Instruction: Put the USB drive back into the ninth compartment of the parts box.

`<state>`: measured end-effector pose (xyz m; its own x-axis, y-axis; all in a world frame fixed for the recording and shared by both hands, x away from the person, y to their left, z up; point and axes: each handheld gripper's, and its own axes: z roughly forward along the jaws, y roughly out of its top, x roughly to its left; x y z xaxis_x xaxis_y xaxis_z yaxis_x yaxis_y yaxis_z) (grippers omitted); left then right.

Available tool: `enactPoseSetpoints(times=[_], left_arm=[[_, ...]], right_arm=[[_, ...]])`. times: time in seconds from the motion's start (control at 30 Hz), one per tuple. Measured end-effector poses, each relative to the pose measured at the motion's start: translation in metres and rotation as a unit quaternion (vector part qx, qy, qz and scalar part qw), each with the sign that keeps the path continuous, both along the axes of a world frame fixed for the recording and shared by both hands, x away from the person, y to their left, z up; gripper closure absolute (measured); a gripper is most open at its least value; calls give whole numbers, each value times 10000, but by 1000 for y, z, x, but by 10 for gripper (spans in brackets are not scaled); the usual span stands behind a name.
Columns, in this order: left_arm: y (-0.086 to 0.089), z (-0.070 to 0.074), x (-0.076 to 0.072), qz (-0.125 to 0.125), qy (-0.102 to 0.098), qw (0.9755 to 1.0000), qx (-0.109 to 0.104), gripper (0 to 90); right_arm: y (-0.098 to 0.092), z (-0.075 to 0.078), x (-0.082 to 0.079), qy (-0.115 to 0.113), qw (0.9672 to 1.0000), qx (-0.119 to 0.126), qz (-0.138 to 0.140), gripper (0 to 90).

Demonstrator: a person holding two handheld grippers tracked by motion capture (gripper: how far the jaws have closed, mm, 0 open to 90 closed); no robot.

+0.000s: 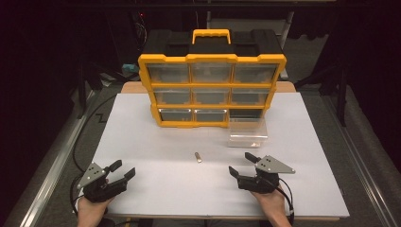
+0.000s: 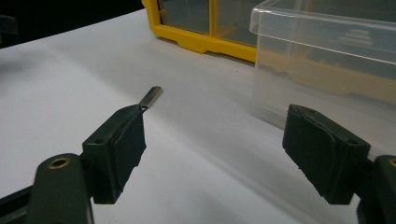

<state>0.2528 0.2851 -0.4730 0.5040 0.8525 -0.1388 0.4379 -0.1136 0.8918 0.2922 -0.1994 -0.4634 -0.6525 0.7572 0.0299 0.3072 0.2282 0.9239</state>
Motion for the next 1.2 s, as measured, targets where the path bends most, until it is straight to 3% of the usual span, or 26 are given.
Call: enactPoseSetpoints(times=[0.83, 1.2], left_arm=[[0, -1, 0, 6, 10, 10000, 2, 356], [0, 0, 0, 5, -1, 10000, -2, 356]], right_arm=[[32, 2, 16, 134, 9991, 169, 362, 221], [48, 2, 22, 237, 9984, -13, 517, 237]])
